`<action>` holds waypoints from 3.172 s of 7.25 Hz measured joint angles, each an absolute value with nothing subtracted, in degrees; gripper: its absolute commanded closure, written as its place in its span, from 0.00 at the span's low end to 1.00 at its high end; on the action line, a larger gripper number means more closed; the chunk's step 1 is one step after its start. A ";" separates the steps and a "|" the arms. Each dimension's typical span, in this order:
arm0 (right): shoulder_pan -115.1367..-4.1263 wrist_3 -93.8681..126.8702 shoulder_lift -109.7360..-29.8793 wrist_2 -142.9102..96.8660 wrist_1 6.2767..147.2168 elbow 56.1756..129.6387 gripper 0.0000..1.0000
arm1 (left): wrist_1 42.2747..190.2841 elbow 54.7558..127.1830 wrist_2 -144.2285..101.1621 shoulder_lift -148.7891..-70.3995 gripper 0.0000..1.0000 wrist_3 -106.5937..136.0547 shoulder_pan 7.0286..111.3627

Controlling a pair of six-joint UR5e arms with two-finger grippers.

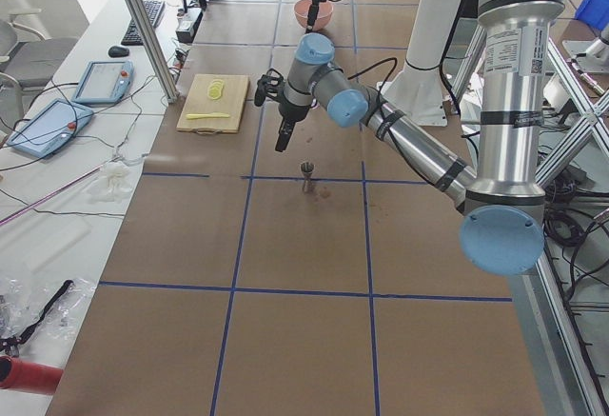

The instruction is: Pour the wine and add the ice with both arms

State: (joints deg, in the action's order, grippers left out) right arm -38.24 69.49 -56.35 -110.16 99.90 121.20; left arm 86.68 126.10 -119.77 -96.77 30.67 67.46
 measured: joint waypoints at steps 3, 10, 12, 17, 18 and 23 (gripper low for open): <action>-48.21 49.22 -63.55 -117.61 107.83 121.78 0.00 | 80.58 115.96 -125.69 -102.98 0.00 15.01 77.94; -80.87 -4.33 -80.56 -131.98 111.27 105.33 0.00 | 91.28 97.93 -135.19 -102.10 0.00 3.53 85.89; -82.19 -5.78 -81.42 -132.04 109.80 104.69 0.00 | 93.95 97.06 -136.22 -100.73 0.00 3.24 85.94; -84.15 -5.47 -84.62 -132.00 107.53 103.68 0.00 | 93.72 98.35 -136.08 -97.12 0.00 3.16 87.32; -84.31 -5.11 -84.91 -132.08 107.23 103.18 0.00 | 92.45 98.67 -136.06 -96.71 0.00 3.15 87.53; -85.09 -0.37 -88.38 -132.40 97.37 100.22 0.00 | 79.21 98.51 -128.93 -95.59 0.00 -6.36 87.47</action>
